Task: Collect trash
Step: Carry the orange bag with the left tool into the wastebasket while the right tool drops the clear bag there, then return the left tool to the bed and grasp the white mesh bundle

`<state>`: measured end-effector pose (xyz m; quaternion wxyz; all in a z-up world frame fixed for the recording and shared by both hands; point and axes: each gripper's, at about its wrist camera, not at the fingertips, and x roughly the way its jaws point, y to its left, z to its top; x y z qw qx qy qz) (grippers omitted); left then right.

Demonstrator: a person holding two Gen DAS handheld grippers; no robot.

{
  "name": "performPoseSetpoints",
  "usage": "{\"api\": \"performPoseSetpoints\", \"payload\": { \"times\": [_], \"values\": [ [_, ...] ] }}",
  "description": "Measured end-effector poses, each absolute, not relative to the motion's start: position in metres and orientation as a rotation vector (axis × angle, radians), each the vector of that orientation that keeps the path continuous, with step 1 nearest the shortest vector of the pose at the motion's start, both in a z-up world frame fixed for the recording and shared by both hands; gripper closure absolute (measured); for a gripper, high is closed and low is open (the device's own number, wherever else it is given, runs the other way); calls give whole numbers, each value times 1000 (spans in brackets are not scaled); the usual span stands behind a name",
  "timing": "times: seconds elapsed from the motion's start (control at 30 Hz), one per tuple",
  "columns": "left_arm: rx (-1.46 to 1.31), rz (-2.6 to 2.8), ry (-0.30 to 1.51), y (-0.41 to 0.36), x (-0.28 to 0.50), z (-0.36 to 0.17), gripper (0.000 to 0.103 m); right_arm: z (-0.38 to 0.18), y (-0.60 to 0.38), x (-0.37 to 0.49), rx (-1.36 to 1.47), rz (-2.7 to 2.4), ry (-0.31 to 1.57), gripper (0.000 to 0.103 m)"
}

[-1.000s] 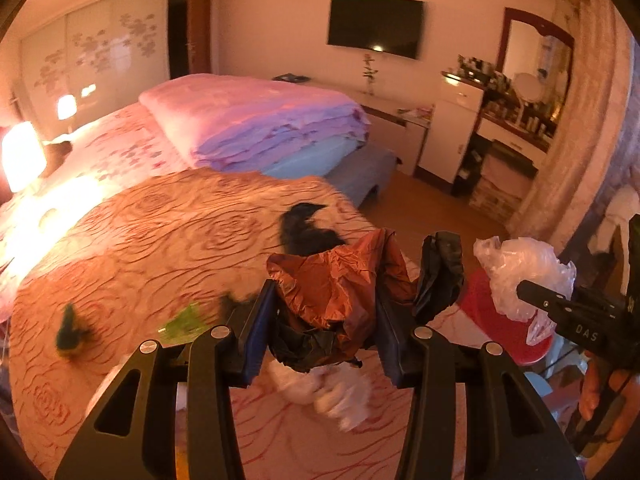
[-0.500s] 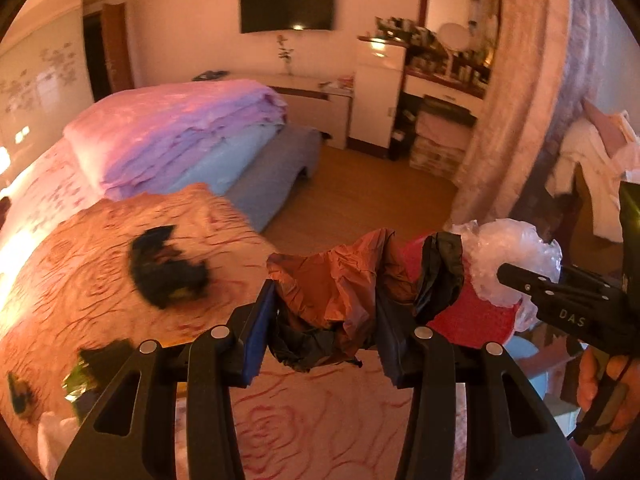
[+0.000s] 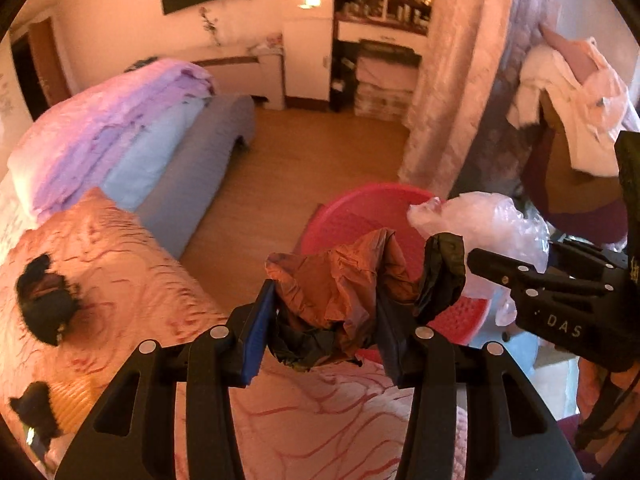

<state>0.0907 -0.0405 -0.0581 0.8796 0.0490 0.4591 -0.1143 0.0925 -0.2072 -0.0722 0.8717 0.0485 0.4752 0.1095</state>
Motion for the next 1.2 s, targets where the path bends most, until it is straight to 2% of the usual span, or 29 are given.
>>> {"api": "performPoseSetpoints", "payload": {
  "times": [0.13,0.2,0.27,0.33,0.83,1.2],
  "values": [
    [124,-267,980,-52,97,-67,55,-79,-214,95,105,207,1013,55],
    [127,-274,987,-54,97,-70,45,-80,-217,95,111,201,1016,51],
    [129,-280,990,-57,99,-72,41,-81,-220,94,118,195,1016,44],
    [132,-286,993,-58,98,-73,37,-81,-222,93,125,187,1016,40],
    [59,-167,918,-22,80,-45,28,-71,-220,89,135,190,986,40],
    [-28,-32,887,29,53,-33,27,-64,-169,87,87,313,979,40]
  ]
}}
